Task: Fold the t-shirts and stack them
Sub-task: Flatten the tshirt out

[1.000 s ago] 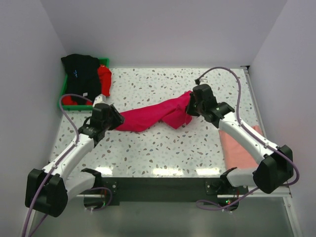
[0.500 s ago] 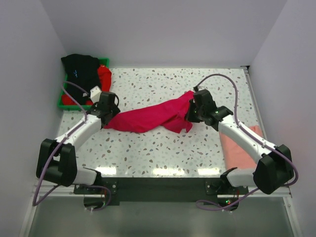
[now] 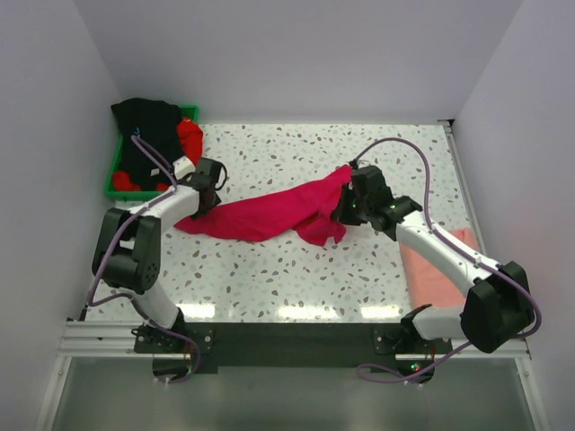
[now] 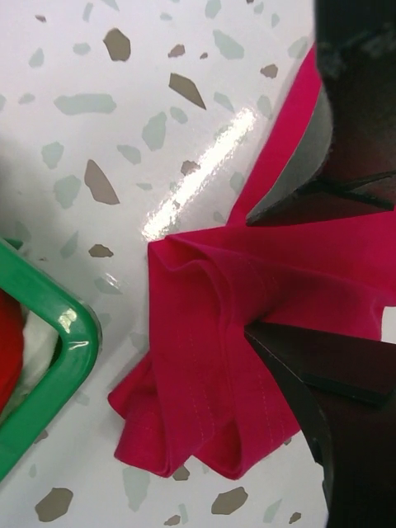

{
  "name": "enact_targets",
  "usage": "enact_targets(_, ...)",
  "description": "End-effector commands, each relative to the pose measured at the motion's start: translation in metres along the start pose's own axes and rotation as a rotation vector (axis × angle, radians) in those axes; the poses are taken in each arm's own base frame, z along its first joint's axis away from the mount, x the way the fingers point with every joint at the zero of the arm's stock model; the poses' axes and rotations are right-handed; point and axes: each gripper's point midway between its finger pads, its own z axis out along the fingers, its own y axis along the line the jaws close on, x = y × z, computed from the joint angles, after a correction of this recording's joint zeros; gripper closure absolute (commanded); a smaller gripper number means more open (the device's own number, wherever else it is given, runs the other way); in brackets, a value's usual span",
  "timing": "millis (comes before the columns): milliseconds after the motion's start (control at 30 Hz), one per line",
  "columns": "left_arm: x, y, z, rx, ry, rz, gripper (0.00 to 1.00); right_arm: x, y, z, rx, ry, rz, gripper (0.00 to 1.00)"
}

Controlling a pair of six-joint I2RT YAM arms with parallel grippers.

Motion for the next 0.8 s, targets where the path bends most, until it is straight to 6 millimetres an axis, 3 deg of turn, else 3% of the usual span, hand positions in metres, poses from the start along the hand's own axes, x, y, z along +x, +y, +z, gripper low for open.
enact_targets(0,-0.008,-0.001,0.004,-0.036,-0.014,-0.037,0.46,-0.006,0.008,0.000,-0.040,-0.025,0.008,1.00)
enact_targets(33,-0.006,-0.001,0.004,-0.035,-0.006,-0.035,0.48,-0.006,0.008,0.001,-0.040,-0.025,0.008,1.00)
enact_targets(100,-0.005,-0.001,0.003,-0.028,0.002,-0.035,0.64,-0.006,0.006,0.000,-0.034,-0.023,0.010,1.00)
enact_targets(133,-0.006,0.000,0.000,-0.024,0.000,-0.033,0.77,-0.009,0.007,-0.003,-0.037,-0.030,0.012,1.00)
enact_targets(267,-0.025,0.004,-0.022,0.019,-0.043,-0.043,1.00,-0.027,0.006,-0.018,-0.033,-0.072,0.022,1.00)
enact_targets(400,-0.063,0.011,-0.064,0.096,-0.132,-0.082,1.00,-0.053,-0.010,-0.042,0.007,-0.121,0.058,1.00)
enact_targets(467,-0.076,0.017,-0.080,0.121,-0.162,-0.088,1.00,-0.068,-0.012,-0.061,0.003,-0.158,0.076,1.00)
enact_targets(500,-0.087,0.020,-0.096,0.155,-0.193,-0.108,1.00,-0.081,-0.016,-0.073,0.008,-0.194,0.091,1.00)
enact_targets(767,-0.124,0.044,-0.183,0.335,-0.332,-0.179,1.00,-0.121,-0.020,-0.156,0.020,-0.357,0.131,1.00)
